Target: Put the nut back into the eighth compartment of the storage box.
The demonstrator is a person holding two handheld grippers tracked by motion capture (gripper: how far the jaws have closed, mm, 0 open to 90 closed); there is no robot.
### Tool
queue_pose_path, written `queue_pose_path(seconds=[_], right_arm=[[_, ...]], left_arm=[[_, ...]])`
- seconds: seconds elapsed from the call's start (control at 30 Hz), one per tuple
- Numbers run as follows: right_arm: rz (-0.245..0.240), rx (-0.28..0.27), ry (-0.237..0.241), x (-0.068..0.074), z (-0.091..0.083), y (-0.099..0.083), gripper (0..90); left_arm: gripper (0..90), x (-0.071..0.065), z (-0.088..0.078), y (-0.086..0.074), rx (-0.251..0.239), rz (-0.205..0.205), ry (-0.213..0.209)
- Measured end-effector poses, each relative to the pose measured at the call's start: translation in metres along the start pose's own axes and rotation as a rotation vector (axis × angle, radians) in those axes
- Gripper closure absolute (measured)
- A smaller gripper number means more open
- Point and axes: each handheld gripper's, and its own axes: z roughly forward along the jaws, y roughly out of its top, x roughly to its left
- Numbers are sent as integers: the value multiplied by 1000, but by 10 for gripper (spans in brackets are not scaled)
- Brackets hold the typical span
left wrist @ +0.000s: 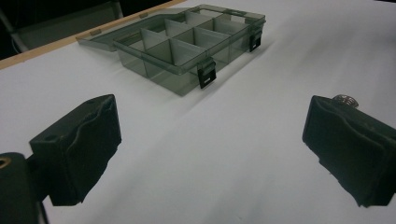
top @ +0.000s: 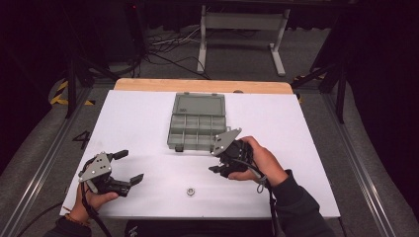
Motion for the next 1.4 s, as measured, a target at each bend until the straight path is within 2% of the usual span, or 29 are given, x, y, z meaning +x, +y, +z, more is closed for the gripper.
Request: queue_pose_path(seconds=[0.2, 0.33, 0.57, 0.67, 0.77, 0.83, 0.87, 0.9, 0.93, 1.03, 1.23, 1.3, 1.33, 1.4], right_arm=[[-54, 64, 70, 18, 31, 8, 459], [-56, 107, 110, 26, 51, 14, 461], [-86, 194, 190, 38, 89, 22, 466], [-76, 204, 198, 39, 97, 24, 485], [-58, 214, 203, 37, 106, 25, 584], [-56, 221, 207, 38, 110, 24, 599], [-51, 207, 205, 38, 111, 23, 613], [-54, 207, 201, 38, 109, 23, 678], [-59, 203, 194, 38, 108, 21, 703], [-56, 192, 196, 38, 105, 16, 704], [-69, 204, 186, 35, 99, 10, 705], [-58, 188, 172, 30, 88, 5, 705], [-58, 188, 172, 30, 88, 5, 705], [-41, 158, 144, 23, 71, 2, 705]], left_arm=[[49, -1, -1, 0, -5, 2, -2], [49, -1, -1, 0, -6, 3, -3], [47, -2, -1, 0, -8, 12, 0], [47, -1, -1, 0, -9, 11, -1], [47, -1, 0, 0, -4, 8, -4], [47, -1, 0, 0, -5, 10, -3], [47, -1, -1, 0, -7, 11, 1], [47, -1, -1, 0, -9, 12, 2], [47, -1, -1, 0, -9, 11, 3], [47, -1, -1, 0, -7, 14, 2], [47, -1, -1, 0, -6, 18, -2], [47, -1, -1, 0, -7, 16, 0], [47, -1, -1, 0, -7, 16, 0], [47, -1, -2, 0, -3, 22, 0]])
